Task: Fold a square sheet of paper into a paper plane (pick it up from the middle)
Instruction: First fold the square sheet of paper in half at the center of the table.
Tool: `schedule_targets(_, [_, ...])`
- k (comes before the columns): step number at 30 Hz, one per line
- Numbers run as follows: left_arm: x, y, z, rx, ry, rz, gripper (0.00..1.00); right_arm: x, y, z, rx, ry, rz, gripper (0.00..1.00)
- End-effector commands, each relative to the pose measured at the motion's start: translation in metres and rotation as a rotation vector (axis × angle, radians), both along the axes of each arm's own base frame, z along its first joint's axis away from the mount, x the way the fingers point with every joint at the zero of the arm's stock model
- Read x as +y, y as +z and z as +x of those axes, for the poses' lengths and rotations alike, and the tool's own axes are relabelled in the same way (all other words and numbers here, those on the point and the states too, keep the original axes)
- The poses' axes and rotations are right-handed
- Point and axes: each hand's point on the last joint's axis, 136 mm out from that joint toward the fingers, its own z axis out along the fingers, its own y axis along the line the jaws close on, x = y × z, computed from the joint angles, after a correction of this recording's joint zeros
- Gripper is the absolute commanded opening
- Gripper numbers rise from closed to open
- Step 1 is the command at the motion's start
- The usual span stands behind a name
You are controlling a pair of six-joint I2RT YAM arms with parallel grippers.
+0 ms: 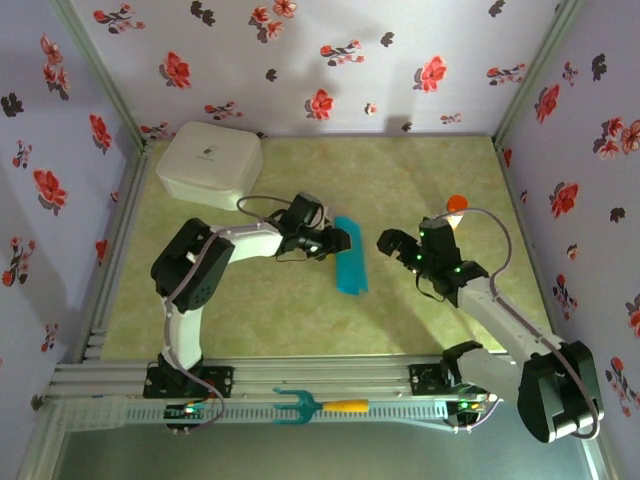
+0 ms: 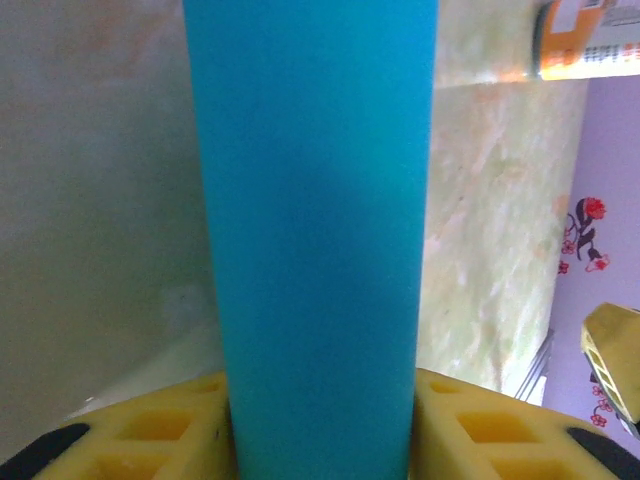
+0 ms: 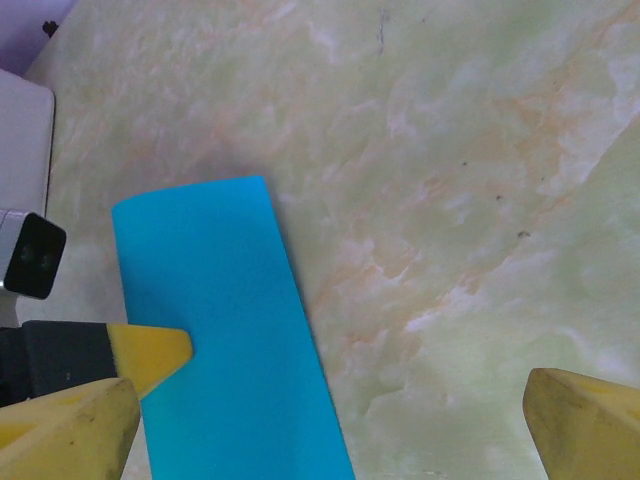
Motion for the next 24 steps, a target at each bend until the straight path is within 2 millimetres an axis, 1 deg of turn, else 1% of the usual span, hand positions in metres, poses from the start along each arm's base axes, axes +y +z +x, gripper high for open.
schedule_targets(1, [0.009,-0.017,-0.008,0.045,-0.026,0.061,0.45,0.009,0.008,0.007,0.002,0.008,0.050,0.99])
schedule_targets(3, [0.015,-0.022,-0.008,0.049,-0.020,0.103,0.48,0.011,0.006,0.007,0.011,0.018,0.057,0.99])
schedule_targets(7, [0.025,-0.024,-0.006,0.028,-0.016,0.169,0.53,0.013,0.003,0.008,0.026,0.026,0.061,0.99])
schedule_targets(10, [0.033,-0.022,-0.004,-0.004,-0.018,0.226,0.56,0.015,0.001,0.008,0.032,0.031,0.063,0.99])
schedule_targets(14, [0.044,-0.014,-0.001,-0.046,-0.013,0.294,0.60,0.017,-0.002,0.008,0.045,0.038,0.069,0.99])
schedule_targets(18, [0.049,-0.009,0.001,-0.073,-0.008,0.316,0.58,0.020,-0.006,0.009,0.060,0.046,0.080,0.99])
schedule_targets(22, [0.054,-0.010,0.000,-0.078,-0.010,0.344,0.53,0.024,-0.009,0.011,0.070,0.058,0.090,0.98])
schedule_targets(24, [0.058,-0.011,0.000,-0.079,-0.006,0.361,0.53,0.027,-0.011,0.012,0.082,0.064,0.094,0.98])
